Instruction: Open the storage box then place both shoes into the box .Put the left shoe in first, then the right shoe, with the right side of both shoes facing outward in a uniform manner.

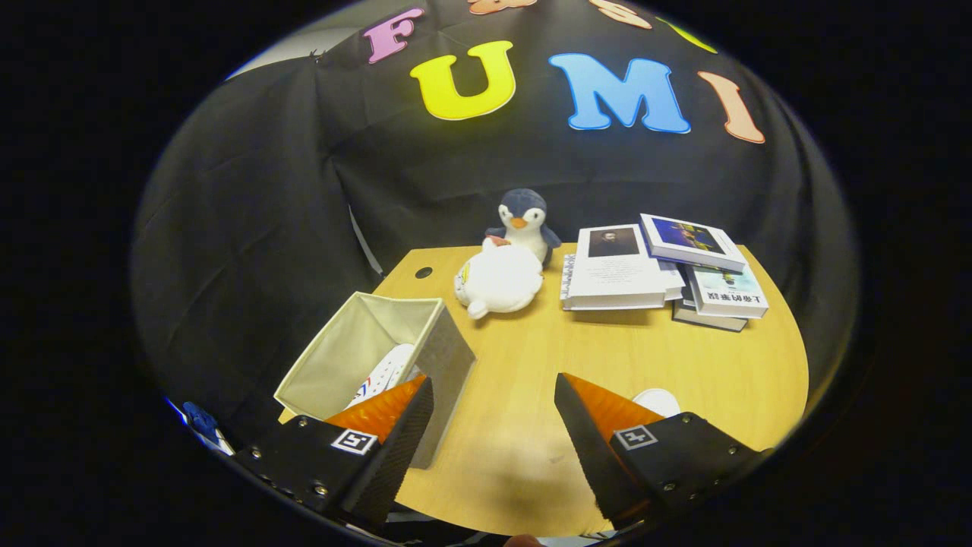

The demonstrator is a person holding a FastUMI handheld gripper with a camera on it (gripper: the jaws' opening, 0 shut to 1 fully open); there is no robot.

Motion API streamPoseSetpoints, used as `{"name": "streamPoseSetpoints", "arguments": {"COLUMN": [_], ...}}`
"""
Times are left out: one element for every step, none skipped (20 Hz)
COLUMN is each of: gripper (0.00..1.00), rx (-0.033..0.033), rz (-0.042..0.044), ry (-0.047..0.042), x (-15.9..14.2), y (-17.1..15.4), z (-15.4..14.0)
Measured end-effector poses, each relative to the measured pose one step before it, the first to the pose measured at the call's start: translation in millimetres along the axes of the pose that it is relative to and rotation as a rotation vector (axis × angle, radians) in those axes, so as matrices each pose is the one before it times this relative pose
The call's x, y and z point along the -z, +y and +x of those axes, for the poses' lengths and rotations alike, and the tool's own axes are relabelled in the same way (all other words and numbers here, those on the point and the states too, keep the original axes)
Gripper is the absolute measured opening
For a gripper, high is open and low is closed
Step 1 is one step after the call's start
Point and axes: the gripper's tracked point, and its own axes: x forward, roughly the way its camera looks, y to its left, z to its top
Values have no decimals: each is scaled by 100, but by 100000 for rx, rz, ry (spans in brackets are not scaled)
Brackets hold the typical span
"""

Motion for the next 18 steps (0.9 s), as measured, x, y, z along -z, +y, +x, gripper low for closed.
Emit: {"name": "streamPoseSetpoints", "arguments": {"gripper": [98, 98, 98, 98, 98, 98, 98, 98, 98, 98, 98, 98, 98, 98, 98, 98, 98, 98], "rx": [1505, 2039, 2322, 2047, 1257, 1083, 881, 1004, 1015, 912, 1113, 1065, 1040, 1130, 1243, 1121, 876, 577], "rz": [742, 416, -140, -242, 43, 395, 515, 690, 723, 584, 478, 484, 363, 57, -24, -170, -97, -72], "ry": [-16, -80, -213, 38, 358, 221, 458, 391, 379, 264, 767, 1113, 1332, 1496, 1412, 1408, 1643, 1366], "x": [252, 178, 154, 197, 291, 228, 275, 241, 283, 291, 529, 535, 666, 589, 686, 610, 803, 646], "y": [-1156, -1200, -1334, -1187, -946, -856, -931, -857, -918, -870, -890, -900, -870, -777, -915, -794, -641, -568], "z": [-242, -169, -102, -54, -6, -28, 204, 72, 136, 119, 116, 200, 196, 163, 240, 199, 120, 241]}}
